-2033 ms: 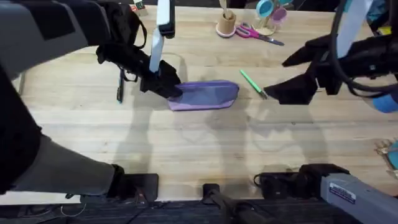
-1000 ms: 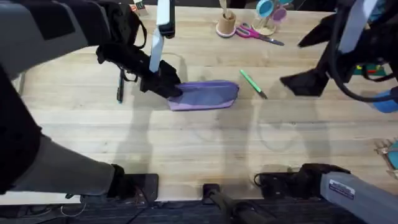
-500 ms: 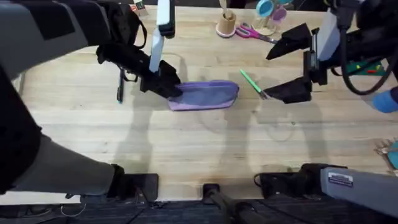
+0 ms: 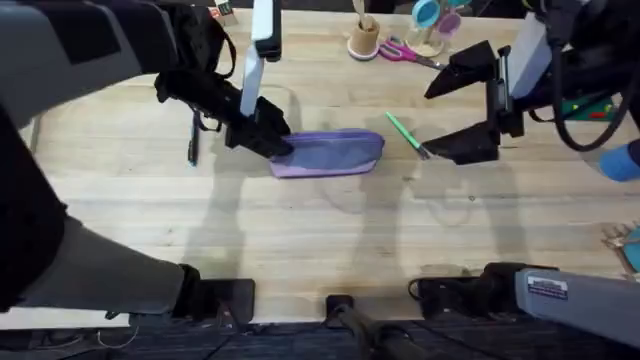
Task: Unzip the bag, pick up the pens from the table one at a time and place them inside, then zip the bag closed.
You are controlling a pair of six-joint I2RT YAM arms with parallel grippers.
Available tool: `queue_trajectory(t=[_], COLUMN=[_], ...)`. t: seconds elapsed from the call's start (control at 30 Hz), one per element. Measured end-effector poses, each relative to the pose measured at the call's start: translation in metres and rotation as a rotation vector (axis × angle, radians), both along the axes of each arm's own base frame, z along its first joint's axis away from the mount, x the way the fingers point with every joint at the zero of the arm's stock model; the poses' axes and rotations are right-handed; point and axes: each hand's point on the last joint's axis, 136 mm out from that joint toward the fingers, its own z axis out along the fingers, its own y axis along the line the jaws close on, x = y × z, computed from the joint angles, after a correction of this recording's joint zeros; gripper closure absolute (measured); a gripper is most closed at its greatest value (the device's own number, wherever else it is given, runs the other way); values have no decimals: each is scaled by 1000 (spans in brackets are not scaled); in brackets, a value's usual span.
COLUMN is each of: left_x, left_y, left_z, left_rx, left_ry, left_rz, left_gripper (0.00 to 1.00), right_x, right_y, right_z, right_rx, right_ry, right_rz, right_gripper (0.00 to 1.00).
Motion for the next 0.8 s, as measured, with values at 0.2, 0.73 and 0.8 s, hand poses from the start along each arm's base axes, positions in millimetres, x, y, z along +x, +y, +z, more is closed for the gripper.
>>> queue_trajectory(t=[0.2,0.73,0.8], left_x=[0,0,0], left_y=[0,0,0], left_z=[0,0,0], left_rx=[0,0,0], left_ry=[0,-1,-1], left_rz=[0,0,0], left_gripper=[959,959,959], right_x=[2,4,5], right_y=[0,18,23], right_z=[-9,-65,-71], right_rx=[4,16,15], right_ry=[42,256,267], right_rz=[0,68,85], right_gripper=[27,6,6])
